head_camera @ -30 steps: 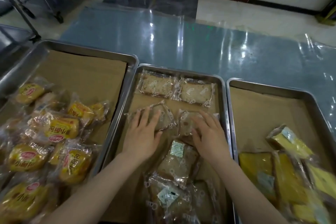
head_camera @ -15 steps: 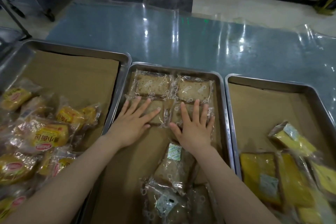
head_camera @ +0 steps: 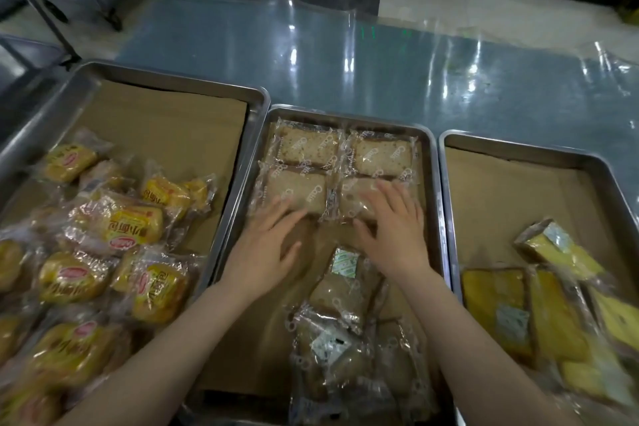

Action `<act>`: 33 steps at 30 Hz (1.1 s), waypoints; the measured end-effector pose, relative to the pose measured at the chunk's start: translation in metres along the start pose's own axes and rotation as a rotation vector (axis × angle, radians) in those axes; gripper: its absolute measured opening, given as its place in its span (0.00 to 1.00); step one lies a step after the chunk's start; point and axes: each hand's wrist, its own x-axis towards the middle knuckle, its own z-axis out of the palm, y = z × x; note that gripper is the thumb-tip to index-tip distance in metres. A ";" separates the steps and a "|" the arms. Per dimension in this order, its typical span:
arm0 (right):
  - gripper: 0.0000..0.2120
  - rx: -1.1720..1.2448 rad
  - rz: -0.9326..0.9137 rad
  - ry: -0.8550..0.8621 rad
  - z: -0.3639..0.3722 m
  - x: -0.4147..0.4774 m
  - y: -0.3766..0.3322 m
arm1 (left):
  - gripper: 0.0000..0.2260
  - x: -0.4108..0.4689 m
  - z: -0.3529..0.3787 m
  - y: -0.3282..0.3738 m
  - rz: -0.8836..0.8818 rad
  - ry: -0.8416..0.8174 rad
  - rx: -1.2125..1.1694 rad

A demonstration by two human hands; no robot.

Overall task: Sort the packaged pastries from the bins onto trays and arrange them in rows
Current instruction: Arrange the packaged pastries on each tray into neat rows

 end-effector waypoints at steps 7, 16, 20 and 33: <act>0.39 0.134 -0.053 -0.403 -0.008 -0.086 0.015 | 0.25 -0.073 0.001 0.019 -0.148 -0.265 -0.344; 0.18 0.473 0.077 -0.273 -0.008 -0.101 -0.006 | 0.23 -0.091 -0.002 0.022 -0.276 -0.002 -0.544; 0.13 0.696 0.353 -0.148 -0.005 -0.087 -0.031 | 0.06 -0.090 -0.010 0.016 -0.360 0.171 -0.499; 0.04 0.727 0.658 -0.069 0.035 -0.047 -0.046 | 0.09 -0.072 -0.007 0.008 -0.789 0.184 -0.998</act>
